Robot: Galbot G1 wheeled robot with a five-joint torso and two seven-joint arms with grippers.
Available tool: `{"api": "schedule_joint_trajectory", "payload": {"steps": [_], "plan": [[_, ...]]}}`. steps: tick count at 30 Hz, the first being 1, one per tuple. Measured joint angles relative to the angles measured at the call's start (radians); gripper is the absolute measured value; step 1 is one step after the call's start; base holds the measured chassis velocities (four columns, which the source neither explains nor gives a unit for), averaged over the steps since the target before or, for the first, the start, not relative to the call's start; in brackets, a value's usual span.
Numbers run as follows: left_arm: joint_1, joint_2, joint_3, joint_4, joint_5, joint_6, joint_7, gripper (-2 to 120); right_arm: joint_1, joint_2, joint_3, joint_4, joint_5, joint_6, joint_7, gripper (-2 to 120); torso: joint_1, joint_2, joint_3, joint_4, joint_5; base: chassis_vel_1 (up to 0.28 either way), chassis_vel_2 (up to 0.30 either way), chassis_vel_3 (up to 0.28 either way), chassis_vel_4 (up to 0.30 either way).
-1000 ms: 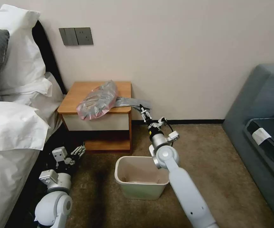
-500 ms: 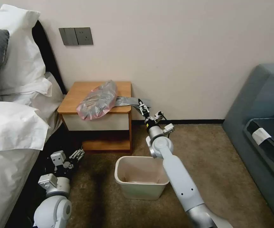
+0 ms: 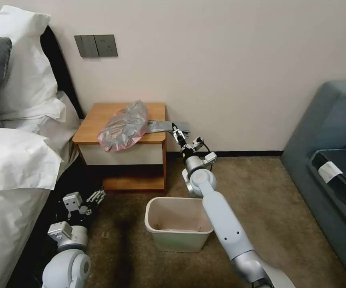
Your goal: Pick up the garbage bag from the table and place it over the trash can.
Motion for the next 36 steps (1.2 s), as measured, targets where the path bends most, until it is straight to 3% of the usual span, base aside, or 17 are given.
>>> {"api": "schedule_joint_trajectory", "payload": {"steps": [17,28,36], "plan": [[0.009,-0.003,0.001,-0.008,0.0,-0.003,-0.004,99,0.013,-0.001,0.006,-0.005,-0.025,0.005,-0.009,0,0.0,0.0,0.0,0.0,0.0,0.0,0.0,0.0,0.0],[0.009,0.0,-0.006,-0.012,-0.001,-0.004,-0.008,99,-0.011,-0.003,-0.006,0.047,-0.033,0.021,0.011,0,0.0,0.0,0.0,0.0001,0.0,0.0,0.0,0.0,0.0],[-0.022,0.002,-0.024,0.01,-0.024,-0.008,-0.026,99,-0.172,-0.05,-0.06,0.315,-0.041,0.032,0.162,0,0.0,0.0,0.0,0.0,0.0,0.0,0.0,0.0,0.0]]}}
